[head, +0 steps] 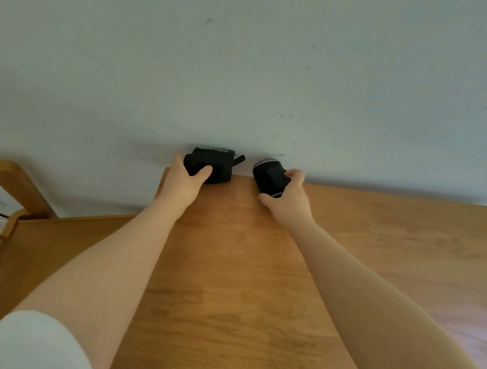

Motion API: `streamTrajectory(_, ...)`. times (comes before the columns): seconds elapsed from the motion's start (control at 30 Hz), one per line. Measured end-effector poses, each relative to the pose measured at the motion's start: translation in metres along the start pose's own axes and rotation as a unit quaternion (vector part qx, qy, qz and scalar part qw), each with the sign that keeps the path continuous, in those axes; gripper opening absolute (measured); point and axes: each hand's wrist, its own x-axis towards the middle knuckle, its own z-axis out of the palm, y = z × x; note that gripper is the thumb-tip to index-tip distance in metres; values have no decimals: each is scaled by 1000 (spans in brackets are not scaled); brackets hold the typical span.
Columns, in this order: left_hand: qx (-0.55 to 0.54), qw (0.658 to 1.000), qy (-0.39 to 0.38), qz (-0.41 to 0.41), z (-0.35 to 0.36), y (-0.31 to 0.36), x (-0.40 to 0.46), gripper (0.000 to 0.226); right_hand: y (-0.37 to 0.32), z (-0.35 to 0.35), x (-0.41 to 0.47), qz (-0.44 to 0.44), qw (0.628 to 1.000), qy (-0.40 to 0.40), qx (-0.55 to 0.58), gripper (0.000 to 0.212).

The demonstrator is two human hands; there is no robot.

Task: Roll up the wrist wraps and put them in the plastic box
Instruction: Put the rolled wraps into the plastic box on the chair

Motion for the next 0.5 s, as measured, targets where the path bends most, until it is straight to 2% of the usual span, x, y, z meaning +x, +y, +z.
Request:
streamTrajectory(0.1, -32, 999, -24, -5, -1, 2, 5, 83, -6, 6, -4, -33, 999, -8, -14, 59)
streamTrajectory(0.2, -20, 999, -45, 0, 5, 4, -4, 78, -8, 2, -10, -33, 998, -2, 54, 55)
streamTrajectory(0.27, 3, 998, -57, 21, 14, 4, -14, 81, -4, -9, -14, -21, 995, 12, 92, 52)
streamTrajectory(0.5, 14, 988, -92, 122, 73, 35, -74, 70, 46, -74, -39, -12, 991, 75, 114, 53)
